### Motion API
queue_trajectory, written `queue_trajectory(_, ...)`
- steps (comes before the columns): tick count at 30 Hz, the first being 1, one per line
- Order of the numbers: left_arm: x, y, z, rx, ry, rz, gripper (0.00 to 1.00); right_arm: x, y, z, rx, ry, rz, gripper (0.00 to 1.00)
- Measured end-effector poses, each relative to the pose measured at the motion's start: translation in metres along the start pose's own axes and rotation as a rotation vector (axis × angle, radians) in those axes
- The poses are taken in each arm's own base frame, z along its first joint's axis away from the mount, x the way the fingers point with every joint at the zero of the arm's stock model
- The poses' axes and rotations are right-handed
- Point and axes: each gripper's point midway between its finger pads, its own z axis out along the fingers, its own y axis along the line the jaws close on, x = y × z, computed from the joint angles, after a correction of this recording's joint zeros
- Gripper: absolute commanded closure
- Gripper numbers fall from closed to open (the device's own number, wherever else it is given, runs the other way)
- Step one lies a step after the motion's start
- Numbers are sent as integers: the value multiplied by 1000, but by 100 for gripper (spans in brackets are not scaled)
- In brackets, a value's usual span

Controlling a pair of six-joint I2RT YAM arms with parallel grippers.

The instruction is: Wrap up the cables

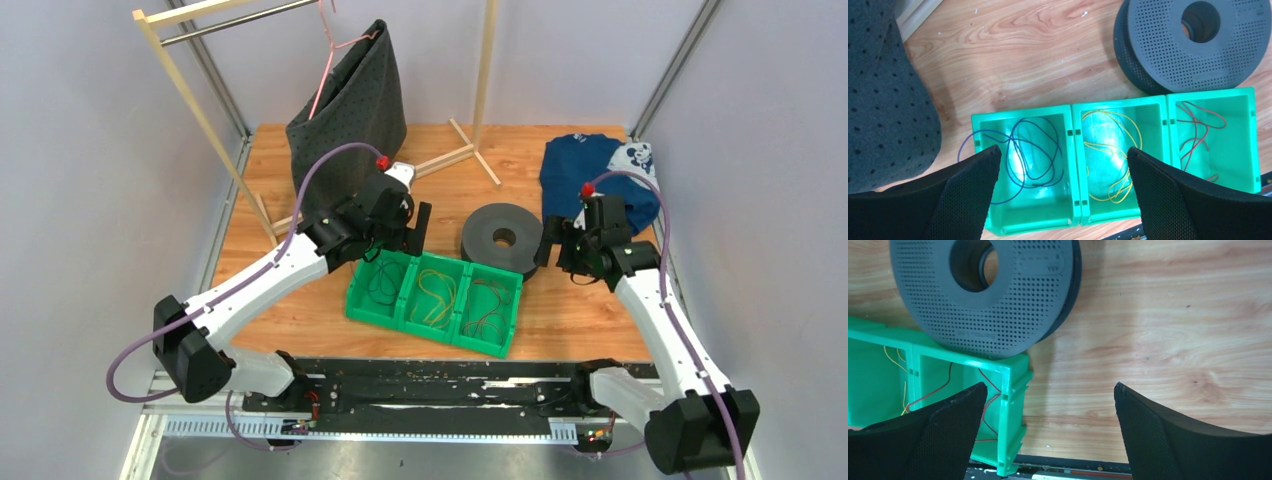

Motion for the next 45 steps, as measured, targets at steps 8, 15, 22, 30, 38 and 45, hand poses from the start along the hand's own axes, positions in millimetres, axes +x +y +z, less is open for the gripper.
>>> queue_trajectory(8, -2, -18, 4, 99, -15, 11, 0, 36, 6, 36, -167, 69, 162, 0)
queue_trajectory(15, 4, -47, -1, 276, 6, 44, 10, 32, 24, 39, -281, 40, 230, 0)
queue_trajectory(22, 48, -97, -4, 432, 115, 162, 10, 26, 27, 34, -298, 9, 233, 0)
queue_trajectory(30, 53, -155, 22, 499, 123, 289, 26, 28, 19, 34, -265, 14, 255, 0)
queue_trajectory(38, 58, -165, 60, 408, 103, 330, 42, 31, 13, 26, -241, 19, 248, 0)
queue_trajectory(45, 65, -170, 71, 403, 108, 345, 60, 23, 5, 20, -217, -7, 256, 0)
